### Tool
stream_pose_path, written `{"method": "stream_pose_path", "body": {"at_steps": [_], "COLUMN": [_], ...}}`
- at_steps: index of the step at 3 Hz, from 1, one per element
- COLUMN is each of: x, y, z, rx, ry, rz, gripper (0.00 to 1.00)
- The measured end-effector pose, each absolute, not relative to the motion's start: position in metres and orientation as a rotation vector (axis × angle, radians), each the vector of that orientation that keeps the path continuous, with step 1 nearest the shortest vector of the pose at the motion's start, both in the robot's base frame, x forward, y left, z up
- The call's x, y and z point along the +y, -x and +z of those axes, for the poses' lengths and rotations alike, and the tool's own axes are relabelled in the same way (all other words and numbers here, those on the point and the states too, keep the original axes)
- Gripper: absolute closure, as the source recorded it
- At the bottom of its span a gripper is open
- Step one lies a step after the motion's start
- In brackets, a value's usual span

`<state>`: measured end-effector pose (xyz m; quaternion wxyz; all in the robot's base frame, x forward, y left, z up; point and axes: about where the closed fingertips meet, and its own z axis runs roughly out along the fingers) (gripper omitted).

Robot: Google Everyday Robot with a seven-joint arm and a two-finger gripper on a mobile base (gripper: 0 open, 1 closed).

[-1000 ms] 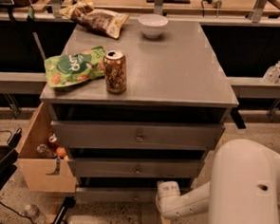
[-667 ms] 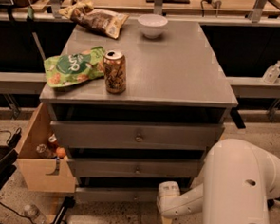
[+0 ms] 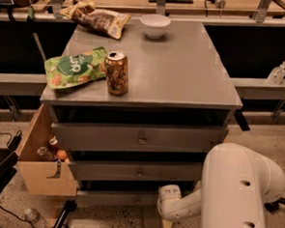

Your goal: Open bottom drawer

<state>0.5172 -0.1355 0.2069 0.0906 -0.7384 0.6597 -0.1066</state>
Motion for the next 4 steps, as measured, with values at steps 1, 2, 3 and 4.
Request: {"method": "stream_pose_path", "body": {"at_steps": [1, 2, 3, 4], "x": [-0.128, -0.122, -0.115, -0.112], "y": [-0.525, -0.536, -0.543, -0.540], "z": [0.194, 0.185, 0.176, 0.160], "rx": [1.925, 1.879, 1.854, 1.874], "ry": [2.196, 2.177, 2.175, 2.194], "rz": [-0.291, -0.270, -0.239, -0.191], "gripper": [0.00, 0.00, 0.16, 0.41]}}
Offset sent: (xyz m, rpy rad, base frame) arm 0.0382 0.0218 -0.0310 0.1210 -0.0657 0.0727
